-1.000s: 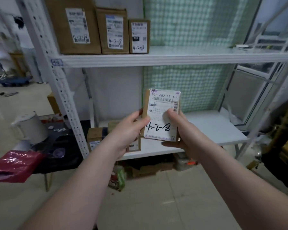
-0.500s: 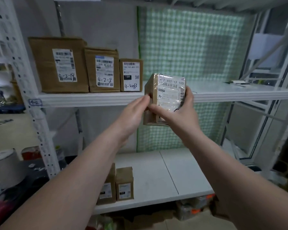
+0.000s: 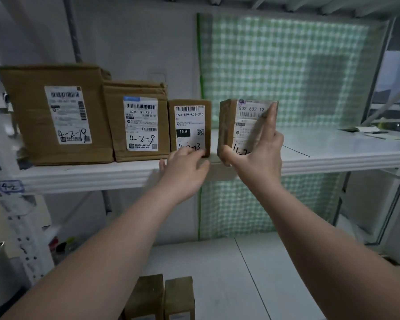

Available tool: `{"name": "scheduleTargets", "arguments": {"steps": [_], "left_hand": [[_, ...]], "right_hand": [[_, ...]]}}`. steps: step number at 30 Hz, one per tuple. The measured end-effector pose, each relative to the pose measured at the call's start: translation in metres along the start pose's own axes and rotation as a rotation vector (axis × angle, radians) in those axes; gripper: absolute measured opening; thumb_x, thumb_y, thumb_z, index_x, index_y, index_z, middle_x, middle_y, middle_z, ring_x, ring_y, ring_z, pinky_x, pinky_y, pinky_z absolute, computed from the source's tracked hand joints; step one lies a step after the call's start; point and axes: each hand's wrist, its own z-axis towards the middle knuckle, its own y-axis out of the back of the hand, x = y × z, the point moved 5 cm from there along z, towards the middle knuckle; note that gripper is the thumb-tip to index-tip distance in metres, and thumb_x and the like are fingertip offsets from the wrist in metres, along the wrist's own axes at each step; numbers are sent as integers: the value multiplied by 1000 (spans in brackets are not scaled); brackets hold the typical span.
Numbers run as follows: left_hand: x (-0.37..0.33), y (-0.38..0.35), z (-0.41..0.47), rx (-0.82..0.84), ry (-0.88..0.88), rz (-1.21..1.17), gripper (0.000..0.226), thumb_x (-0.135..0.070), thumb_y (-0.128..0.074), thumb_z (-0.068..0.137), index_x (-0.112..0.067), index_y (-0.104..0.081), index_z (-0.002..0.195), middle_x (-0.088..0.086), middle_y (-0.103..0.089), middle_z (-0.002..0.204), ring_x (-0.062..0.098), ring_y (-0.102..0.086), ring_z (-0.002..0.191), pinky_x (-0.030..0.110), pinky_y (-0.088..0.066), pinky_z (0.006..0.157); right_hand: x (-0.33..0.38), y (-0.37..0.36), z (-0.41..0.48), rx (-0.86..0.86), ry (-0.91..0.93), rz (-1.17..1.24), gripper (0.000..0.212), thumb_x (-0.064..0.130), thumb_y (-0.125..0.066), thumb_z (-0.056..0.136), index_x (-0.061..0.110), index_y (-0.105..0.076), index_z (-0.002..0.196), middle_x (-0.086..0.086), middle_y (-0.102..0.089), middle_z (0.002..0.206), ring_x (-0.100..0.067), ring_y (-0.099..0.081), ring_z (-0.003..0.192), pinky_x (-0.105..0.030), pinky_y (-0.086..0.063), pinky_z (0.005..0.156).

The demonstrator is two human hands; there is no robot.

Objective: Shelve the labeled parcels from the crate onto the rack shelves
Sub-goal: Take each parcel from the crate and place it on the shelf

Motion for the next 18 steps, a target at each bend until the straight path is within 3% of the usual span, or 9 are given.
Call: {"name": "scheduleTargets", "arguments": {"steps": [5, 10, 14, 18], "left_hand": [[17, -34, 2, -2, 4, 229, 46, -43, -40, 95, -31, -41, 140, -2, -37, 143, 25, -30, 133, 56, -12, 114], [15, -39, 3, -82, 11, 265, 46, -45, -43, 94, -34, -40, 139, -5, -40, 138, 22, -32, 131, 54, -12, 115], [13, -39, 3, -99, 6, 292, 46, -45, -44, 94, -35, -38, 139, -6, -39, 138, 21, -31, 132, 52, -11, 117], [12, -41, 1, -102, 18, 293, 45, -46, -42, 95, -34, -37, 138, -6, -37, 136, 20, -29, 132, 51, -9, 117]], "right_hand": [[-23, -28, 17, -31, 53, -38, 118, 51, -75, 70, 44, 9, 152, -10, -26, 146, -31, -50, 122, -43, -46, 99], [-41, -48, 18, 2, 99, -90, 109, 54, -72, 74, 43, 2, 153, -13, -16, 153, -36, -44, 128, -46, -47, 98], [-43, -55, 20, -73, 186, -235, 96, 61, -63, 77, 31, -15, 155, -23, -16, 156, -42, -27, 137, -57, -26, 112], [-48, -66, 19, -54, 331, -410, 91, 69, -46, 80, 31, -10, 154, -26, -4, 159, -39, -5, 146, -65, -10, 113]]}}
